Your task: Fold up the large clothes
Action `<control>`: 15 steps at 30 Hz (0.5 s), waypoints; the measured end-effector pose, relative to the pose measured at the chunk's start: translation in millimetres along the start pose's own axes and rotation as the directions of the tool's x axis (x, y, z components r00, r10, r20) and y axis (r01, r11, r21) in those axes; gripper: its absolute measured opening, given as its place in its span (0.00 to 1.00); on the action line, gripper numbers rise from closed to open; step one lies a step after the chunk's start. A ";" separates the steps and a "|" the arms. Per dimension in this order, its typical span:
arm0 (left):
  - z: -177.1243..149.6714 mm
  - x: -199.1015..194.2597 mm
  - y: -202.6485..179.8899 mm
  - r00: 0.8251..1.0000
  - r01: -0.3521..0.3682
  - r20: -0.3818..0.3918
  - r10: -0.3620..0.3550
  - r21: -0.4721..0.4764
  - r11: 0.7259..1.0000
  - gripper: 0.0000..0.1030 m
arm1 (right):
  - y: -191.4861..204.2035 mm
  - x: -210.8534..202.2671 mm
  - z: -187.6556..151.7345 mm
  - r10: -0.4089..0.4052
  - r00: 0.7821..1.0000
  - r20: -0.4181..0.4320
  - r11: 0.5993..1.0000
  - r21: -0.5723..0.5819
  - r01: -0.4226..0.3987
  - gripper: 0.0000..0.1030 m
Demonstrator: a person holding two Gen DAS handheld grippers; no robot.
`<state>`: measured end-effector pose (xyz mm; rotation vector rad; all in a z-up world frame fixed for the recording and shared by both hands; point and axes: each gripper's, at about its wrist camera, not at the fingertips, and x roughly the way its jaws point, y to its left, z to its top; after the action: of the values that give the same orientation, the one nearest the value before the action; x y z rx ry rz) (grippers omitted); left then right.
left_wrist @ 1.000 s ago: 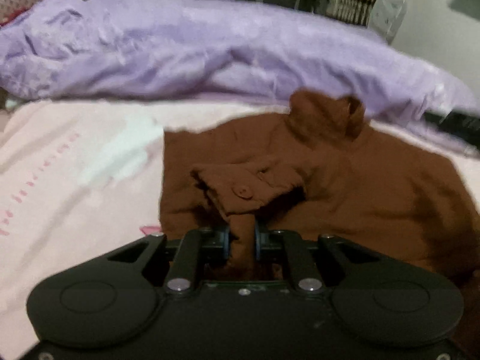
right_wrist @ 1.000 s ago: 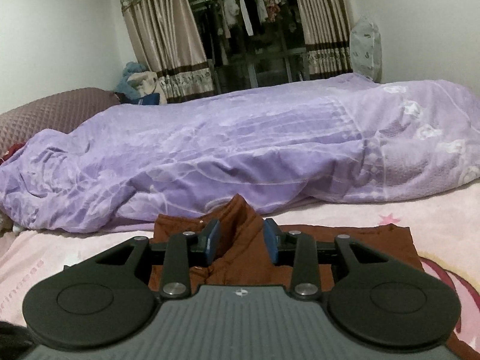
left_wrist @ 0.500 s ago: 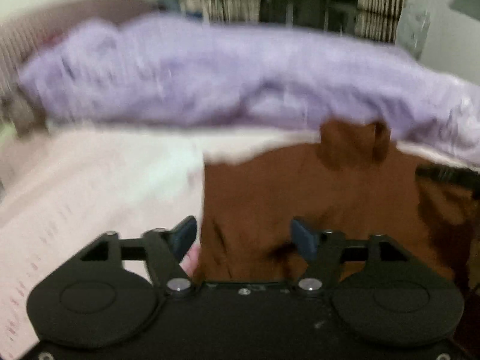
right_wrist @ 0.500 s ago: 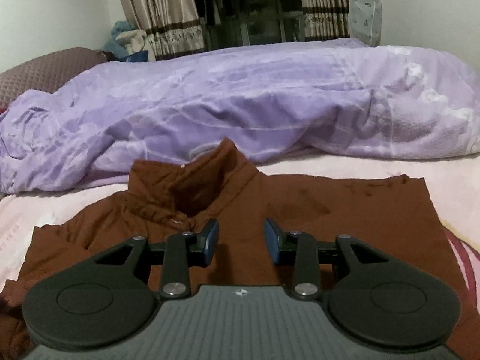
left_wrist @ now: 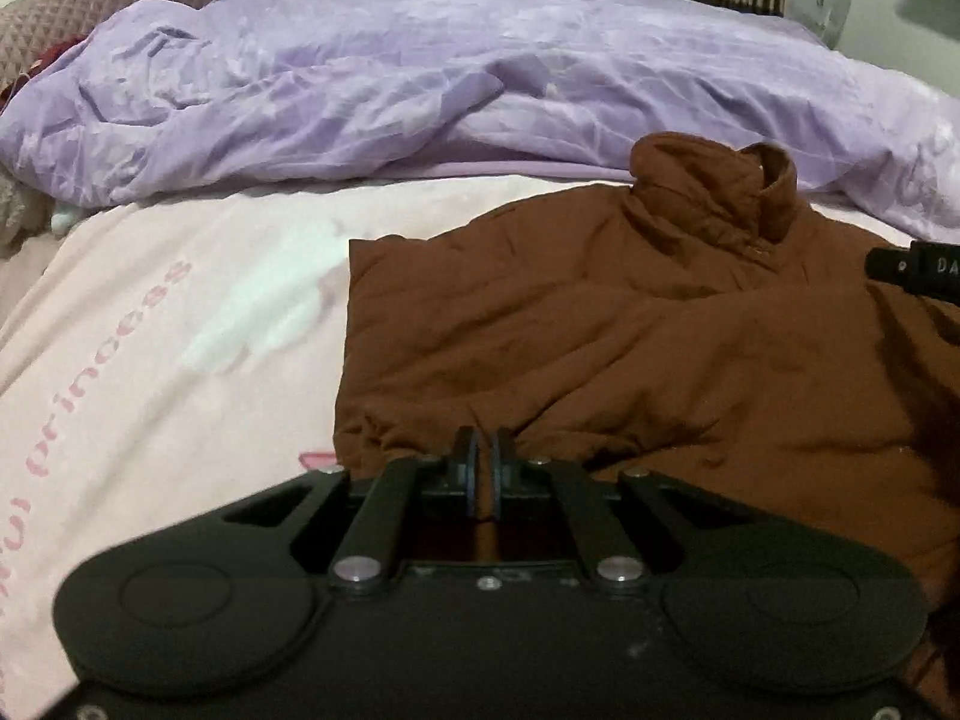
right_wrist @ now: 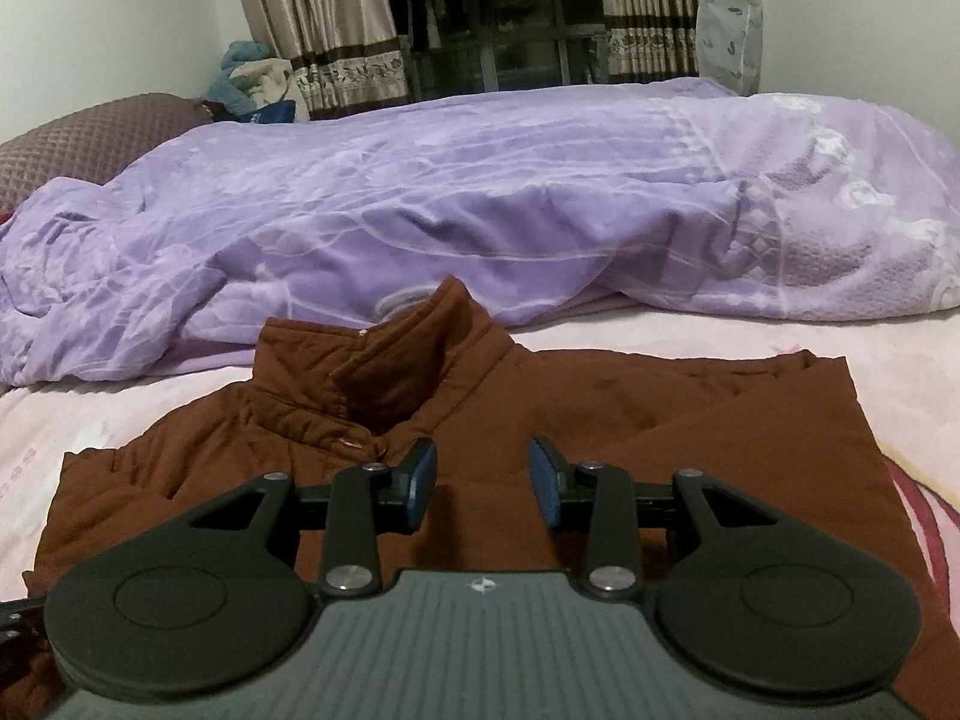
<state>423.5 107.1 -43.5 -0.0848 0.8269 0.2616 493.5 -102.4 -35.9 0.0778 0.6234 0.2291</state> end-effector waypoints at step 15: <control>41.7 -24.9 9.2 0.989 -0.020 0.143 0.030 -0.075 0.997 0.69 | -1.3 12.3 -7.8 -0.041 0.998 -0.052 0.999 -0.027 0.040 0.46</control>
<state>434.8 118.4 3.4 -0.1228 0.6756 0.3180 498.9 -100.7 -49.4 0.0343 0.6737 0.2004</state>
